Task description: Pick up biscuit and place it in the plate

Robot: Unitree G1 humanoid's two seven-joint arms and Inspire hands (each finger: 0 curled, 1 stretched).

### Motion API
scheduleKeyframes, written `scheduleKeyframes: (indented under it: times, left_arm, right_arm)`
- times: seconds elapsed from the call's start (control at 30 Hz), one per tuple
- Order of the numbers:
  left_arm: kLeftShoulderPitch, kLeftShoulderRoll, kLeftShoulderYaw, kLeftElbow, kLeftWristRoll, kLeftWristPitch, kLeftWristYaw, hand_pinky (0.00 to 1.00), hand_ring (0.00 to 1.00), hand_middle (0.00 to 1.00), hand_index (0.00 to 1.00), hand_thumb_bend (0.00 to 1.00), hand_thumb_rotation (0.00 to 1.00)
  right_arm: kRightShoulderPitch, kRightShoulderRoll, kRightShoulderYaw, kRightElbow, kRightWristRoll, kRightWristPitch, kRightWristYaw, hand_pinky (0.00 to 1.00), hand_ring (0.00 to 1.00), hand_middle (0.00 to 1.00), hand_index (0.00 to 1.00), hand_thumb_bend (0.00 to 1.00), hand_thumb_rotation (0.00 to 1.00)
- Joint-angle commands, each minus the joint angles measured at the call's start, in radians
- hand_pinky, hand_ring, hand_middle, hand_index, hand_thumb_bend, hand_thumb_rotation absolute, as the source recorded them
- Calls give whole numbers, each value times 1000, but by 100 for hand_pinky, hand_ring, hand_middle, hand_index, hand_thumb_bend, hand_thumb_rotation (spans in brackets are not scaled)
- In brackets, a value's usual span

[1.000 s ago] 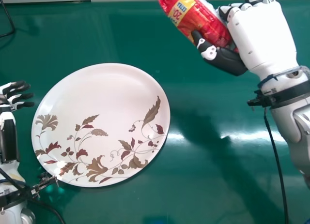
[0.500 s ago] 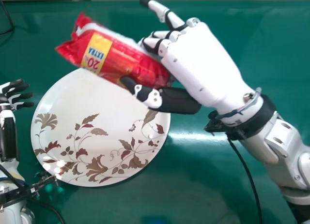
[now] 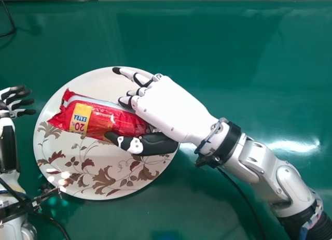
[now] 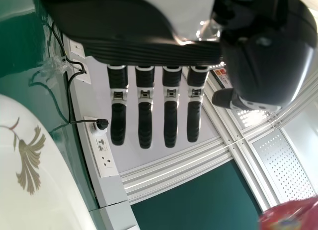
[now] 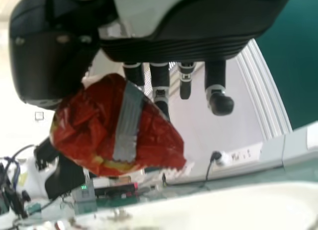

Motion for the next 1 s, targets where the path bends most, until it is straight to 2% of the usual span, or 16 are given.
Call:
scheduleKeyframes:
  times: [0.0, 0.23, 0.47, 0.6, 0.63, 0.7, 0.73, 0.77, 0.83, 0.9, 0.97]
  left_arm:
    - [18, -2, 4, 40, 1, -17, -4, 48, 61, 68, 70, 15, 19]
    - [19, -5, -2, 48, 2, -25, -6, 48, 62, 68, 70, 14, 15]
    - [28, -18, -7, 41, 13, -21, -1, 49, 63, 69, 71, 14, 16]
    - [26, -19, -11, 48, 20, -32, 1, 49, 63, 69, 71, 13, 16]
    - [25, -20, -13, 48, 22, -34, 1, 49, 63, 69, 71, 13, 16]
    - [24, -22, -15, 51, 23, -34, 1, 50, 64, 69, 71, 13, 15]
    - [22, -23, -17, 54, 22, -37, 1, 50, 63, 69, 71, 13, 14]
    - [20, -23, -19, 58, 18, -41, 0, 49, 63, 69, 71, 14, 14]
    - [20, -27, -22, 53, 19, -35, 0, 50, 64, 69, 71, 14, 13]
    - [20, -29, -24, 49, 27, -33, 3, 49, 63, 69, 71, 14, 13]
    - [19, -29, -27, 51, 26, -38, 1, 48, 62, 69, 71, 14, 10]
  right_arm:
    - [14, 7, 18, 10, -4, -4, 18, 7, 39, 43, 49, 51, 0]
    - [11, 28, 28, 78, -58, 24, -3, 8, 38, 43, 50, 51, 0]
    - [4, 30, 20, 121, -63, 14, -47, 10, 40, 44, 50, 51, 0]
    - [-3, 15, 11, 134, -26, -15, -48, 21, 40, 43, 50, 51, 0]
    - [-6, 8, 9, 133, -28, -20, -48, 25, 40, 44, 53, 51, 0]
    - [1, -5, -1, 108, -20, -7, -10, 45, 56, 61, 67, 58, 31]
    - [7, -9, -6, 92, -12, 2, 10, 55, 66, 72, 76, 65, 46]
    - [14, -11, -12, 79, -6, 9, 23, 63, 75, 82, 85, 71, 57]
    - [25, -14, -22, 57, -3, 21, 36, 78, 90, 96, 97, 84, 69]
    - [34, -17, -31, 42, -1, 27, 43, 86, 97, 99, 99, 92, 74]
    - [41, -21, -39, 32, -5, 31, 42, 94, 99, 100, 100, 97, 78]
